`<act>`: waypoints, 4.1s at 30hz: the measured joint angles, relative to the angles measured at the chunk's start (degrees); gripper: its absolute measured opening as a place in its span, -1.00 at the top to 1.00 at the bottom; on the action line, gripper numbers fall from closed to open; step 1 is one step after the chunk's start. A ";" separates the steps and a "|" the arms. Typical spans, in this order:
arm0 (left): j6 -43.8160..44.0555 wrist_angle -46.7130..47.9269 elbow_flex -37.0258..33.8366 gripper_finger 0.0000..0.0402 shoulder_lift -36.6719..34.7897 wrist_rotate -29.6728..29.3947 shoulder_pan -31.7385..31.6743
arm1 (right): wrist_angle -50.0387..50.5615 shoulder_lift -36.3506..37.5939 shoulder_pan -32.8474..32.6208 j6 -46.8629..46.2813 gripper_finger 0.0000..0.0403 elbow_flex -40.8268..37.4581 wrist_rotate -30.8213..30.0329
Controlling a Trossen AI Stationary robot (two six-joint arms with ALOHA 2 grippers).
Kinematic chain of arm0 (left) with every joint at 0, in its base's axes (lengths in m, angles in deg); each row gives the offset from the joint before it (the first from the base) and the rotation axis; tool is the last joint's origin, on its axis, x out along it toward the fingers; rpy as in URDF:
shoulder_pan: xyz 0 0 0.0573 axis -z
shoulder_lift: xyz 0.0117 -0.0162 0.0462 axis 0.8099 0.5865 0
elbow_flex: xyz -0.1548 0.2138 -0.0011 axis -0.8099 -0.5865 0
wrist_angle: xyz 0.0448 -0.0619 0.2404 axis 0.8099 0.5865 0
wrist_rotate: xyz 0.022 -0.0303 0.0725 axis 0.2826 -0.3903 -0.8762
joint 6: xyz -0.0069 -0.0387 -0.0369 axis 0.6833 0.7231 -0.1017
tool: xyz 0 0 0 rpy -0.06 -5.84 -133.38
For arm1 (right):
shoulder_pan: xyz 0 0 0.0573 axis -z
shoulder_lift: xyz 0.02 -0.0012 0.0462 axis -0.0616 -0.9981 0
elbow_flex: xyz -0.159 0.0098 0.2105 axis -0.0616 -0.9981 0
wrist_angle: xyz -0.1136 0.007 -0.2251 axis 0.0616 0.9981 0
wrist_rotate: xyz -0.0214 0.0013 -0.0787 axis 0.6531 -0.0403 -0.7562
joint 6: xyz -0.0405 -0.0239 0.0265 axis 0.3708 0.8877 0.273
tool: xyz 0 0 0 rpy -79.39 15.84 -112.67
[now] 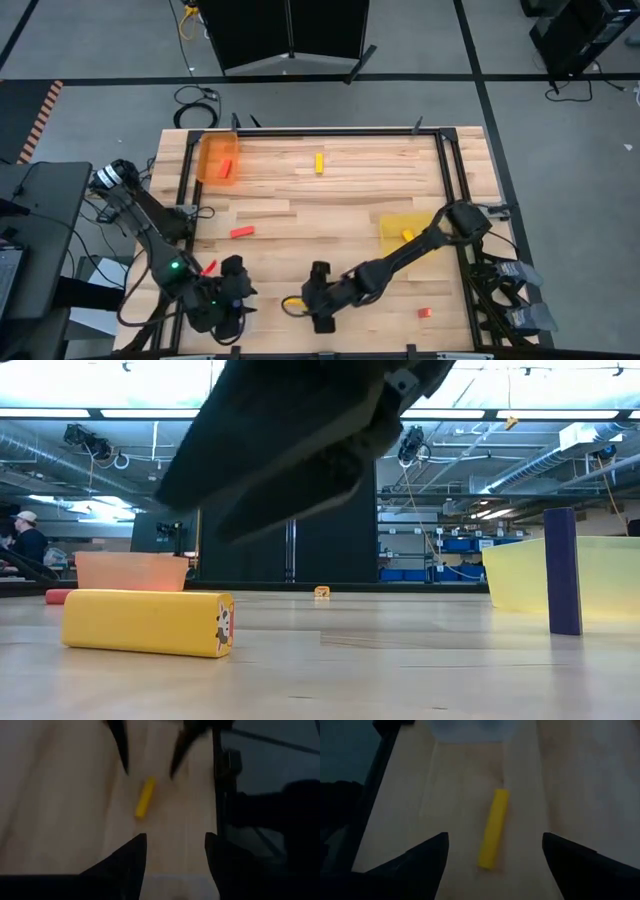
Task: Sort blocks
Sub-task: Put the bottom yellow block into the yellow transparent bin, then put the top left orange block into the orange transparent bin
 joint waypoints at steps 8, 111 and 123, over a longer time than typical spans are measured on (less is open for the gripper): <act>-2.40 0.71 1.08 -0.04 -0.04 -7.77 2.29 | 3.04 -7.73 -2.28 -5.11 -0.57 6.72 -7.49; -17.51 -2.08 -37.89 0.37 -10.45 16.38 -43.70 | 9.39 54.30 -2.41 -19.99 -0.41 -41.16 -23.95; -17.37 -0.47 -34.28 0.49 -10.10 15.24 -43.79 | 8.70 54.30 -2.41 -19.89 -0.40 -41.16 -23.92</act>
